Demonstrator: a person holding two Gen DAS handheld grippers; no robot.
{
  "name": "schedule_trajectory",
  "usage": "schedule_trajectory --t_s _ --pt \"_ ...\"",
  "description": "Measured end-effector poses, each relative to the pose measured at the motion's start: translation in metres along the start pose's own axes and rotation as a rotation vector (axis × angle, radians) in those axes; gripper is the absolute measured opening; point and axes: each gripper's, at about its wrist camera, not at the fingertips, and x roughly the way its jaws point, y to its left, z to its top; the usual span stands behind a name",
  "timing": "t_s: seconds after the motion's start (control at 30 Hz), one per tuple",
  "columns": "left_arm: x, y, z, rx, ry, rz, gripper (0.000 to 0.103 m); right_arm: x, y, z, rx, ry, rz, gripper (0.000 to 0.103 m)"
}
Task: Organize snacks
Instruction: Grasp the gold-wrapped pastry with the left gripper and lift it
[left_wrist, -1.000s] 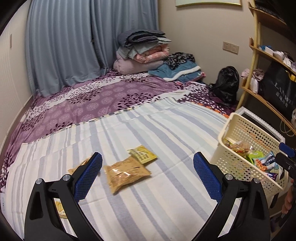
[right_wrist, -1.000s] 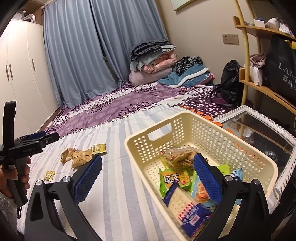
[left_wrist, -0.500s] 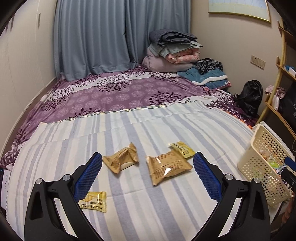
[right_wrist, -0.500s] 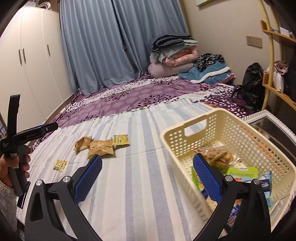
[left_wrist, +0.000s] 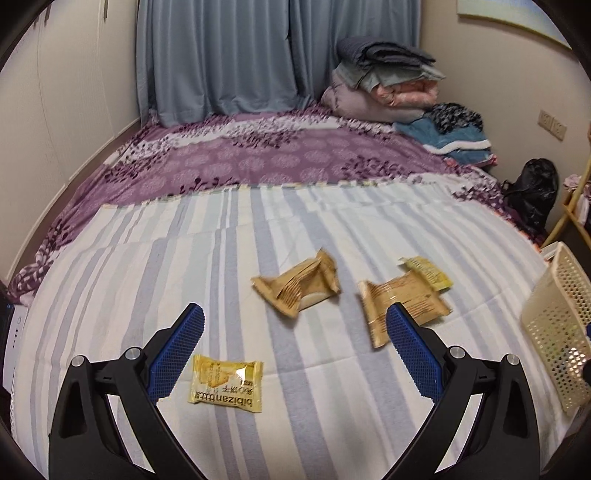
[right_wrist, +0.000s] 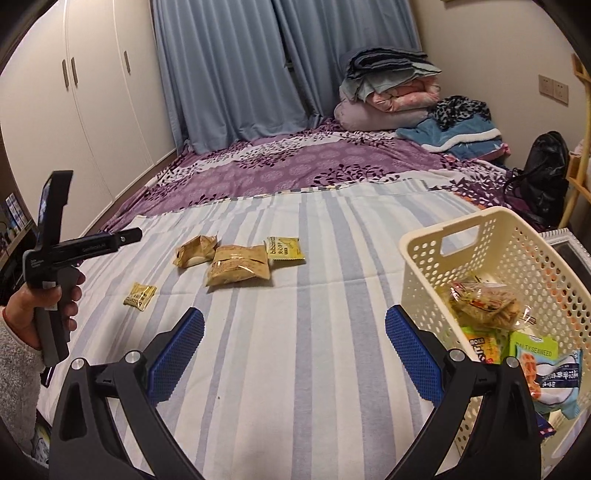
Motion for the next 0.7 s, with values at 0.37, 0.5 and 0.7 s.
schedule_trajectory --t_s 0.37,0.5,0.7 --pt "0.061 0.006 0.003 -0.107 0.079 -0.057 0.1 0.02 0.005 -0.001 -0.011 0.057 0.01 0.098" --pt "0.087 0.005 0.013 -0.179 0.099 -0.079 0.1 0.028 0.007 -0.003 -0.012 0.075 0.025 0.098" --pt "0.128 0.008 0.019 -0.306 0.13 -0.06 0.1 0.042 0.018 -0.007 -0.033 0.098 0.064 0.098"
